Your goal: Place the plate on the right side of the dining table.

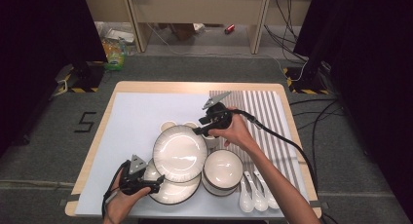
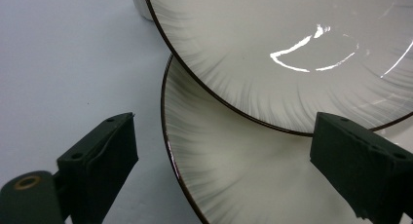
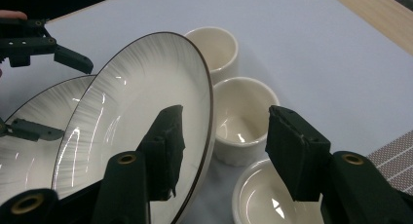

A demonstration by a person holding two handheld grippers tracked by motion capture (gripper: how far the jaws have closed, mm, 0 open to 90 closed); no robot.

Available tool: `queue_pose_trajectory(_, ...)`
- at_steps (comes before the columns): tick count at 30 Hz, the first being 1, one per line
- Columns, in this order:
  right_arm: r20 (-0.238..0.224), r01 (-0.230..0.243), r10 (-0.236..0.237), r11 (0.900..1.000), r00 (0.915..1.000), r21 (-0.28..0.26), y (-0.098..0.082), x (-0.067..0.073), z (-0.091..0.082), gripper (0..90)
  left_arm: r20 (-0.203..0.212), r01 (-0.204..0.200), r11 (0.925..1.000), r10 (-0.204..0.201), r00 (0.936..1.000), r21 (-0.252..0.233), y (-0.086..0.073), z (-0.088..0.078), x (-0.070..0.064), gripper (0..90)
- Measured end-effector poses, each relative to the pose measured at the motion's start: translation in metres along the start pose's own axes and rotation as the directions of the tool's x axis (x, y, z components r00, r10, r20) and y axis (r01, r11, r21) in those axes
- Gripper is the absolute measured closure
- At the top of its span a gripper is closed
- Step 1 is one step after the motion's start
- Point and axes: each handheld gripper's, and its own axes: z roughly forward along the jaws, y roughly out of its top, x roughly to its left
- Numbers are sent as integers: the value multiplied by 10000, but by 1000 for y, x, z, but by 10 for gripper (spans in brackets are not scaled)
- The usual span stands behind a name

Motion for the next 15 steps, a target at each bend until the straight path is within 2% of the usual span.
queue_pose_trajectory(15, -427, 254, -228, 9977, 9988, 621, 0, 7, 18, 556, 156, -76, 9999, 73, 9999, 150, 0, 2, -3, 91)
